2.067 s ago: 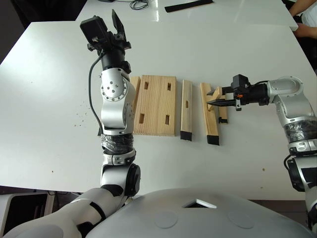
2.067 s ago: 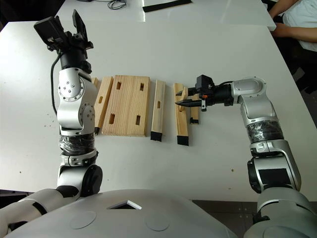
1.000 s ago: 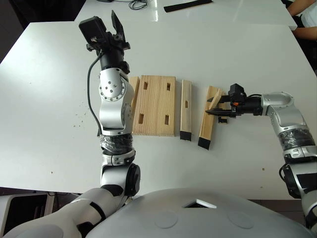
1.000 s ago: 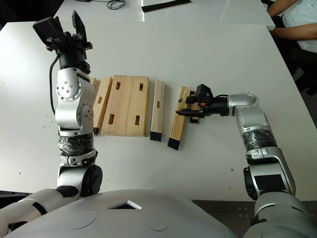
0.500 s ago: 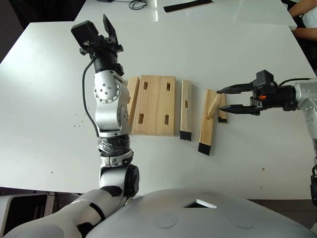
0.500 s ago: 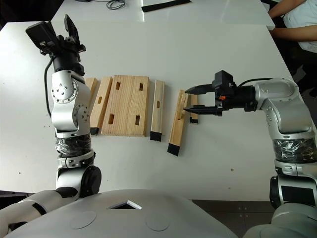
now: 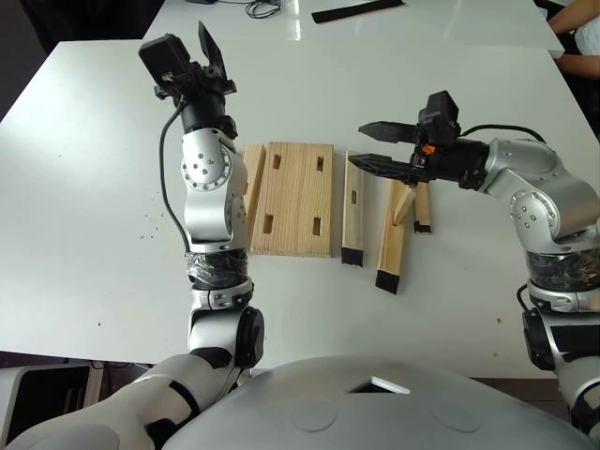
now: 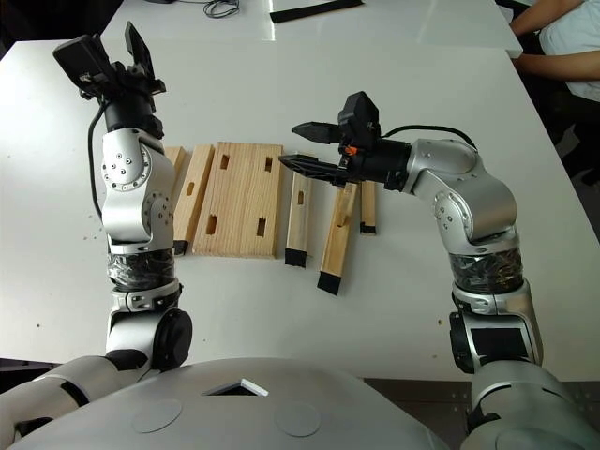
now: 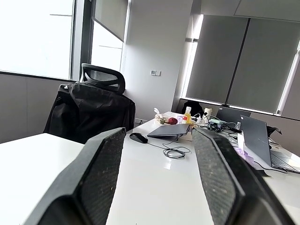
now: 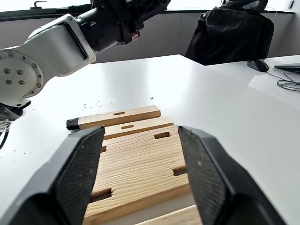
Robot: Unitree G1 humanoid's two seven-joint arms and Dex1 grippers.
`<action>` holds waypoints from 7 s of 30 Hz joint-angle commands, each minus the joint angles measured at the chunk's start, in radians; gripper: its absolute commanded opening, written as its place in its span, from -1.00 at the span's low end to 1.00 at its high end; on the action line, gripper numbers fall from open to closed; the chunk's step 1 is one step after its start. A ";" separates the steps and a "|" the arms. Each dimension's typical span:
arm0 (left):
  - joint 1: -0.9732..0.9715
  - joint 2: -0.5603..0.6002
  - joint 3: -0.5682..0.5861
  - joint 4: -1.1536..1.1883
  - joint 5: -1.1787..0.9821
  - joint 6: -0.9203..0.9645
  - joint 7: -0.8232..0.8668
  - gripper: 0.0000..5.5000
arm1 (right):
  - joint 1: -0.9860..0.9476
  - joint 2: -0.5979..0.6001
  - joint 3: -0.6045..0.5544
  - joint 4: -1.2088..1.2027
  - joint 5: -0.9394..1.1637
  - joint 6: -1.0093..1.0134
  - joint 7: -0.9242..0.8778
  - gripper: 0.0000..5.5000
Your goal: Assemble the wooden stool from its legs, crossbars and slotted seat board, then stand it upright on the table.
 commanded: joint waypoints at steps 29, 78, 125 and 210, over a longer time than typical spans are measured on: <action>-0.002 -0.001 0.003 -0.038 0.013 0.036 0.006 -0.05 | -0.051 0.008 -0.171 -0.256 0.390 0.145 -0.214 0.05; 0.305 -0.233 -0.117 -0.204 -0.131 -0.097 0.365 -0.05 | 0.201 -0.231 0.061 -0.246 0.064 0.646 -0.425 0.42; 0.286 -0.178 -0.029 -0.290 -0.172 -0.032 0.397 -0.05 | 0.246 -0.178 0.196 -0.151 -0.208 0.389 -0.424 -0.23; -0.191 0.639 0.074 -0.061 -1.249 0.864 -1.091 0.36 | -0.249 -0.108 0.002 0.137 0.231 0.260 0.449 -0.24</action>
